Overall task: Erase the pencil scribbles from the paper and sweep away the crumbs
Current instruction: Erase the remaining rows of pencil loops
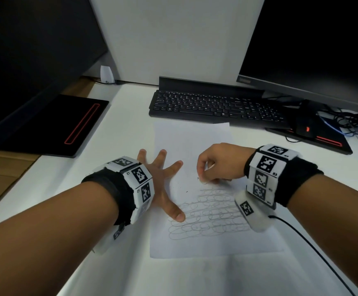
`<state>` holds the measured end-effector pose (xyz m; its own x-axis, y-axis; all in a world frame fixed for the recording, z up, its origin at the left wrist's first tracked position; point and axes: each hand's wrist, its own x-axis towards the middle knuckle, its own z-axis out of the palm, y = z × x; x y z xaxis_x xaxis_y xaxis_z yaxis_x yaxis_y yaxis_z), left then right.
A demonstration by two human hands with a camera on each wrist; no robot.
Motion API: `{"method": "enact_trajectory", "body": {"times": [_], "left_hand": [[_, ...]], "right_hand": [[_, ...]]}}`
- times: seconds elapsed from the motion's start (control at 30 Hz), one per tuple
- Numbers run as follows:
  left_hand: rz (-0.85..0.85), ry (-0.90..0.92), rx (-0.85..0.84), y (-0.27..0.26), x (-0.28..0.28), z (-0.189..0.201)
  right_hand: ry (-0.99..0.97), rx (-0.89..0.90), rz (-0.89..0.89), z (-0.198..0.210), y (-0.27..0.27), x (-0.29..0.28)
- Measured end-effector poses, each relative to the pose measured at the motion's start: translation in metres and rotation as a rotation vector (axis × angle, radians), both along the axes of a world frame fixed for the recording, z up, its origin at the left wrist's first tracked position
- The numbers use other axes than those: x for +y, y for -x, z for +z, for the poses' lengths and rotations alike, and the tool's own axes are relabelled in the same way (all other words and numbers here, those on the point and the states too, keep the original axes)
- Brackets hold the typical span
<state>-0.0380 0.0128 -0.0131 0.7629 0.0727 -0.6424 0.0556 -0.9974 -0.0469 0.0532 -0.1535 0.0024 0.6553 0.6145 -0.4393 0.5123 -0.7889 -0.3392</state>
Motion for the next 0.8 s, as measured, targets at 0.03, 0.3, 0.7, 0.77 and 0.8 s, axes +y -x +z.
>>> {"method": "enact_trajectory", "body": {"times": [0.03, 0.3, 0.7, 0.77, 0.8], "left_hand": [[-0.005, -0.007, 0.003, 0.000, 0.001, 0.000], [-0.208, -0.029, -0.147, -0.010, -0.024, 0.003], [-0.149, 0.043, -0.067, -0.011, -0.036, 0.000], [-0.147, 0.050, -0.072, -0.011, -0.036, -0.001], [-0.145, 0.061, -0.072, -0.011, -0.036, 0.000]], "right_hand": [[0.004, 0.004, 0.007, -0.001, 0.001, 0.002], [0.011, -0.049, 0.002, -0.001, 0.007, 0.005], [-0.050, -0.004, 0.011, 0.001, 0.016, -0.005], [-0.078, 0.026, -0.021, 0.000, 0.016, -0.006], [-0.071, 0.056, 0.010, -0.001, 0.021, -0.004]]}}
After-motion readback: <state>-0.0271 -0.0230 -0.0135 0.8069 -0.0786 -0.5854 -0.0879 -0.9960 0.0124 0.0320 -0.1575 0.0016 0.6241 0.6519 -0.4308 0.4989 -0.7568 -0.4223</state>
